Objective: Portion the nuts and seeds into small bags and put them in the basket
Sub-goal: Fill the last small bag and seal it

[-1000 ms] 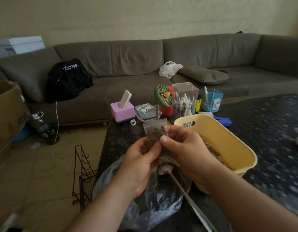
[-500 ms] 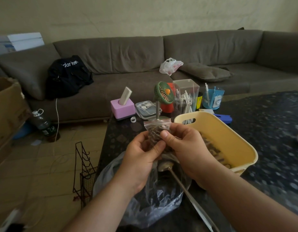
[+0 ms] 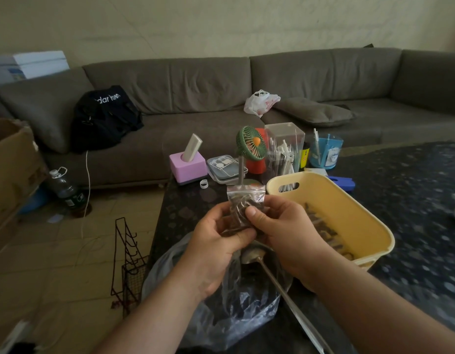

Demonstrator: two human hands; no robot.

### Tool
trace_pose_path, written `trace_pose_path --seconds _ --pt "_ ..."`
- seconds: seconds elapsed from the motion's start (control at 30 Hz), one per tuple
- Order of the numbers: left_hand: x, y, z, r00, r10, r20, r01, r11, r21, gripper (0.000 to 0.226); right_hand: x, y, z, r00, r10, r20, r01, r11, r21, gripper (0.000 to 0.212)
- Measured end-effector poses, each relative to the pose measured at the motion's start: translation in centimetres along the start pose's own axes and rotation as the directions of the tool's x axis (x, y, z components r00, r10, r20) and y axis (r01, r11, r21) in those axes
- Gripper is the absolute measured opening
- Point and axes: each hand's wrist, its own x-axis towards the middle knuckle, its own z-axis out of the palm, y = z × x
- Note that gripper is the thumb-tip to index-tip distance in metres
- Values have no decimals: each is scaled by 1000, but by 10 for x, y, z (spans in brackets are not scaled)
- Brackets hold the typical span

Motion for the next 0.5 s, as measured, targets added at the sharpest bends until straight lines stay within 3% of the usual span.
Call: trace_pose_path --seconds 0.23,0.5 --pt "2 1 2 998 58 -39 -59 998 -22 41 1 0 2 1000 13 8 -14 999 46 18" --pt "1 3 -2 997 65 -42 -67 996 -59 47 1 1 2 999 -32 10 32 999 -23 20"
